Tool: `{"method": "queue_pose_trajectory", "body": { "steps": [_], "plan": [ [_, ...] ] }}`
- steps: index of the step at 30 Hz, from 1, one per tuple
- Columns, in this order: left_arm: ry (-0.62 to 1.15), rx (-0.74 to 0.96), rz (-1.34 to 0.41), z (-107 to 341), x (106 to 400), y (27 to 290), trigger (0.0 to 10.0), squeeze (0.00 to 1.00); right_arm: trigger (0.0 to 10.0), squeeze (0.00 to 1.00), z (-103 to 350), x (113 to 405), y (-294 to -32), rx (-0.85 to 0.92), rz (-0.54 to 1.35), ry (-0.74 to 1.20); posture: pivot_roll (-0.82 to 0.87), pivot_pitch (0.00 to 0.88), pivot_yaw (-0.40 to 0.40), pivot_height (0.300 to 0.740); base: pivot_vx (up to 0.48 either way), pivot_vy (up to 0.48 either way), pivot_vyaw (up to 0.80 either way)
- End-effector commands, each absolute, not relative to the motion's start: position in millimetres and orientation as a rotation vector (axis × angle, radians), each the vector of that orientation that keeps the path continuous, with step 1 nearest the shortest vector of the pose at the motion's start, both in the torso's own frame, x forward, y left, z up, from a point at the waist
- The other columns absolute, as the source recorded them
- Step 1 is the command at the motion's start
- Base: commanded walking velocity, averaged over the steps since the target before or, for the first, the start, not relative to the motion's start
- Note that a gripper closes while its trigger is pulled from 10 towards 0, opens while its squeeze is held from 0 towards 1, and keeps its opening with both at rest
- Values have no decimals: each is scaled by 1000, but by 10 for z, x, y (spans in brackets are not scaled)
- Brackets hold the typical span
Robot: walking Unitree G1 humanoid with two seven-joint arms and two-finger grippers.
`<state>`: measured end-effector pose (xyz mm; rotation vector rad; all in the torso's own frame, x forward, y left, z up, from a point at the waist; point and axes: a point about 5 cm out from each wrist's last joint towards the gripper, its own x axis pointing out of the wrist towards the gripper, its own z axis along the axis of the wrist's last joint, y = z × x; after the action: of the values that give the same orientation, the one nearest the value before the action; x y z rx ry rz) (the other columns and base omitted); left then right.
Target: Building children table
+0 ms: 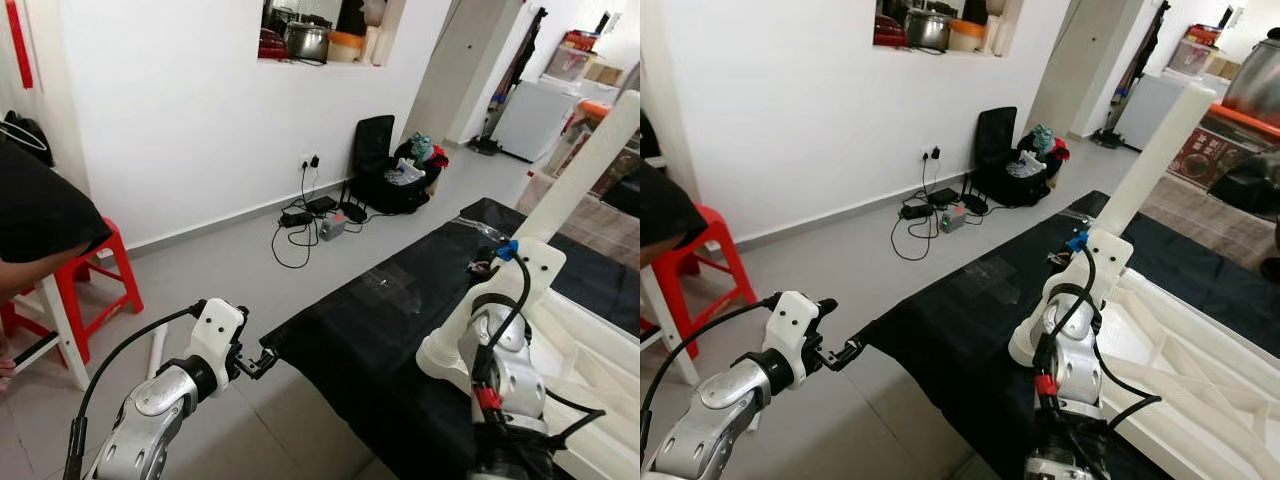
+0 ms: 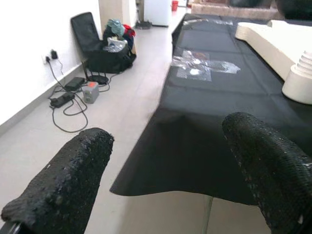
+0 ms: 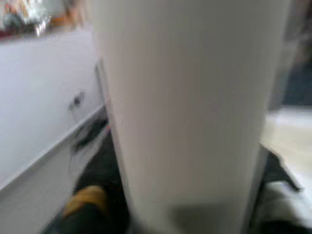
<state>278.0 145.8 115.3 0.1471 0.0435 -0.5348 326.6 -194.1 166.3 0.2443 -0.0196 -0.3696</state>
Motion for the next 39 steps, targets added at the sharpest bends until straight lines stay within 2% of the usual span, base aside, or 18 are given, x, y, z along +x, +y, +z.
{"method": "queue_pose_trajectory", "body": {
  "steps": [1,3,4,5,8,13,14,20,21,23,24,27,29,32,33,35,38,39],
  "plan": [
    [51,144,-557,1134,2778,1380,10000,0,10000,1000,1743,3356,-1831,290,-175,-82,124,0,-157,740,0,0,0],
    [50,142,-557,1136,2778,1382,10000,0,10000,1000,1815,3391,-1800,303,-106,-119,124,0,-157,740,0,0,0],
    [49,140,-558,1139,2775,1389,10000,0,10000,0,1935,3419,-1756,301,65,-162,124,0,-160,740,0,0,0],
    [49,140,-558,1139,2775,1389,10000,0,10000,0,1935,3419,-1756,301,65,-162,124,0,-160,740,0,0,0],
    [45,138,-567,1139,2774,1387,10000,0,10000,0,2046,3381,-1786,111,543,-152,134,0,-167,740,0,0,0],
    [42,139,-567,1144,2781,1385,10000,0,10000,0,2035,3453,-1917,5,545,-103,134,0,-167,740,0,0,0],
    [38,140,-558,1146,2784,1392,10000,0,0,0,2063,3557,-1987,-9,491,-93,149,0,-187,740,0,0,0],
    [38,140,-549,1144,2767,1402,10000,0,0,0,1900,3711,-2129,-24,243,-5,153,0,-185,740,0,0,0],
    [39,141,-549,1143,2763,1404,10000,0,0,0,1796,3724,-2313,30,21,49,147,0,-179,740,0,0,0],
    [39,142,-549,1143,2760,1406,10000,0,0,0,1722,3714,-2439,69,-126,89,147,0,-179,740,0,0,0],
    [40,144,-547,1142,2764,1409,10000,0,0,0,1552,3600,-2600,137,-353,138,145,0,-171,740,0,0,0],
    [41,151,-541,1145,2777,1417,10000,0,0,0,1291,3336,-2720,202,-622,192,142,0,-165,740,0,0,0],
    [41,153,-539,1146,2781,1419,10000,0,0,0,1237,3269,-2740,211,-675,202,142,0,-165,740,0,0,0],
    [45,155,-539,1137,2795,1420,10000,0,0,0,1166,3136,-2409,200,-651,207,117,0,-147,740,0,0,0],
    [46,155,-540,1134,2804,1413,10000,0,10000,0,1160,3117,-2213,209,-588,217,112,0,-143,740,0,0,0],
    [44,152,-545,1141,2820,1381,10000,0,10000,0,1267,3210,-1875,229,-379,153,110,0,-143,740,0,0,0],
    [41,150,-550,1149,2830,1360,10000,0,10000,0,1424,3270,-1727,208,-256,45,115,0,-146,740,0,0,0],
    [40,150,-551,1151,2831,1362,10000,0,10000,1000,1504,3297,-1710,222,-217,5,116,0,-149,740,0,0,0]
  ]
}}
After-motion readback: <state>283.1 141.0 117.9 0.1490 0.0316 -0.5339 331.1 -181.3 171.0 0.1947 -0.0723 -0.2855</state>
